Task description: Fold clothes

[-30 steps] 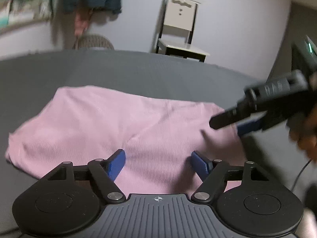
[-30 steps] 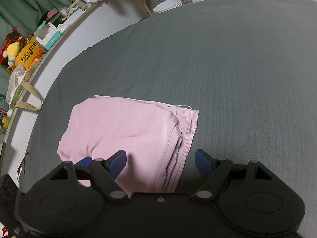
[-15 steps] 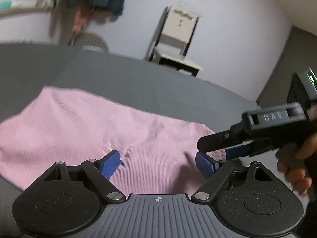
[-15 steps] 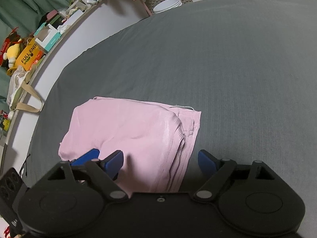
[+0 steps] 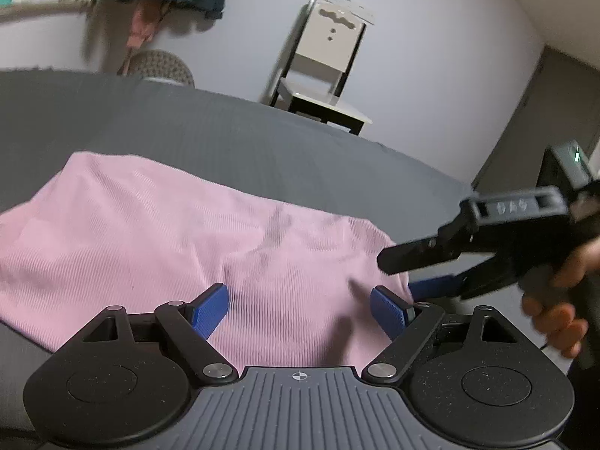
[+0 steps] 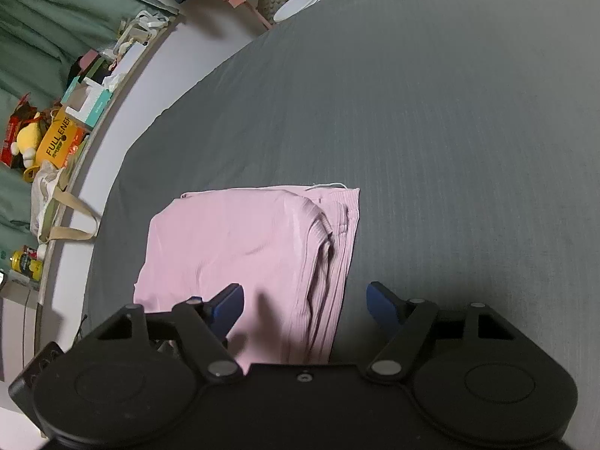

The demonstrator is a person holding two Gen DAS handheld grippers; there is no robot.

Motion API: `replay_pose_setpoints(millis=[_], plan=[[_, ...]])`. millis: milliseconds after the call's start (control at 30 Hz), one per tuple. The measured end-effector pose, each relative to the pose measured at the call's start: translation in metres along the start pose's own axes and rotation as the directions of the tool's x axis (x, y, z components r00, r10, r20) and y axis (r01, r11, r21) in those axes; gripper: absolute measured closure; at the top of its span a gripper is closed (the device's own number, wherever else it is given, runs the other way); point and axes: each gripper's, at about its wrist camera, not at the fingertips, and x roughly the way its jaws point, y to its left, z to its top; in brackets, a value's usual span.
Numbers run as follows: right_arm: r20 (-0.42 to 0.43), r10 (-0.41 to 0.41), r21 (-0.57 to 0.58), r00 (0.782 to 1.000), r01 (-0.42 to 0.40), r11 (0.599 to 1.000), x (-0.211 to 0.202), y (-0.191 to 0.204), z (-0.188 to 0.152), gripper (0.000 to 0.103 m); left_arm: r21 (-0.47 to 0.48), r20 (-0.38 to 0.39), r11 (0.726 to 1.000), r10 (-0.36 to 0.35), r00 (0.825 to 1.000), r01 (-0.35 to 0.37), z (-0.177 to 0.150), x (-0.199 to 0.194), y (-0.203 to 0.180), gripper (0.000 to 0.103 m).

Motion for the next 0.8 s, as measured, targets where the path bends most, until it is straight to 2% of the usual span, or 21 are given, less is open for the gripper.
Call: replay_pose_setpoints(millis=[100,167,233,300,333,400,500,567,667,800], plan=[[0.003,0.010,-0.002,1.000,-0.010,1.000,0.003,0.001,0.003,0.042,-0.025,-0.009,0.999,-0.021,1.000,0.020,0.003,-0.006,0.004,0.020],[0.005,0.016,-0.015,1.000,-0.016,1.000,0.006,0.002,0.005,0.043,-0.003,-0.011,0.999,-0.032,0.999,0.032,0.003,-0.012,0.002,0.020],[0.014,0.025,-0.031,1.000,-0.025,0.999,0.010,0.002,0.006,0.044,0.089,-0.002,0.995,-0.038,0.999,0.038,0.003,-0.018,-0.008,0.020],[0.023,0.026,-0.032,0.999,-0.025,0.999,0.012,0.002,0.009,0.052,0.274,0.017,0.960,-0.066,0.998,0.059,-0.003,-0.027,-0.029,0.020],[0.028,0.015,-0.022,0.999,-0.014,1.000,0.012,0.001,0.010,0.057,0.370,0.024,0.927,-0.075,0.997,0.061,-0.009,-0.029,-0.040,0.020],[0.036,-0.011,-0.002,0.999,0.011,1.000,0.013,-0.001,0.011,0.082,0.543,0.033,0.838,-0.089,0.995,0.057,-0.022,-0.032,-0.062,0.020],[0.044,-0.009,0.034,0.999,0.008,0.999,0.011,-0.003,0.009,0.086,0.718,0.019,0.694,-0.088,0.996,0.047,-0.044,-0.031,-0.087,0.020],[0.051,-0.004,0.036,0.999,0.002,0.999,0.009,0.000,0.009,0.088,0.786,0.015,0.618,-0.063,0.998,0.027,-0.055,-0.028,-0.096,0.020],[0.063,0.038,0.065,0.997,-0.042,0.997,0.005,0.000,0.008,0.091,0.876,0.049,0.479,0.016,0.999,-0.051,-0.068,-0.024,-0.105,0.020],[0.077,0.112,0.114,0.991,-0.120,0.986,0.001,-0.001,0.007,0.092,0.952,0.130,0.266,0.090,0.987,-0.150,-0.087,-0.019,-0.110,0.020]])
